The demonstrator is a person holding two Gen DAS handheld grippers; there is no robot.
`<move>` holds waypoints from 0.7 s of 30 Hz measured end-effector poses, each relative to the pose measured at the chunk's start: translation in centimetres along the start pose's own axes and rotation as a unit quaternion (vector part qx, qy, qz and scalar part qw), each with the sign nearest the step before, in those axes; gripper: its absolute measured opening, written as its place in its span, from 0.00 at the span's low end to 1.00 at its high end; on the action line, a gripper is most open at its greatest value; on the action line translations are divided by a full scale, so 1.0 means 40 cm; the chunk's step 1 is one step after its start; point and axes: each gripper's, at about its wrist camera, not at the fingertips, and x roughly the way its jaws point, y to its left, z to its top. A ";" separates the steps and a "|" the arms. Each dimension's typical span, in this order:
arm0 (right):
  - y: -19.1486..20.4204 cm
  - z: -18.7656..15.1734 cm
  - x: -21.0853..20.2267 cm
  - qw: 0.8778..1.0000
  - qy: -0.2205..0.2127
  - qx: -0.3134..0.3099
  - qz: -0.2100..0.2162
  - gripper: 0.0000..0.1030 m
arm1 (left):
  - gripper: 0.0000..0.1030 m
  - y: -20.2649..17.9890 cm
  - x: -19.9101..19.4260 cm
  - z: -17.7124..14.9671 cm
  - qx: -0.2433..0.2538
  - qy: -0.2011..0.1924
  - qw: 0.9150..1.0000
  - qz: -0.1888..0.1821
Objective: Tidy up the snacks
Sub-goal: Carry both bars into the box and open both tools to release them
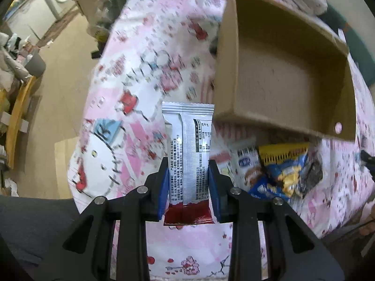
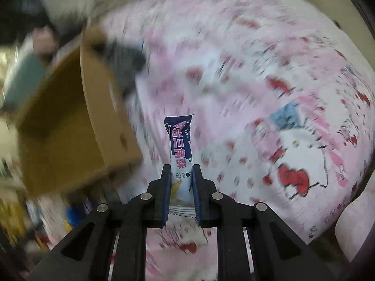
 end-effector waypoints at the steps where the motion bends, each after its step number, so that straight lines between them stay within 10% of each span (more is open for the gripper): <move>1: -0.004 0.009 -0.029 0.999 -0.030 0.010 0.018 0.17 | 0.26 0.005 -0.013 0.006 -0.005 -0.013 1.000 -0.001; 11: 0.055 0.029 -0.125 0.978 -0.138 0.003 0.157 0.17 | 0.26 -0.062 -0.185 0.069 0.060 -0.155 0.986 -0.021; 21: 0.160 0.019 -0.136 0.965 -0.141 -0.039 0.217 0.17 | 0.26 -0.165 -0.235 0.195 0.092 -0.171 0.976 -0.095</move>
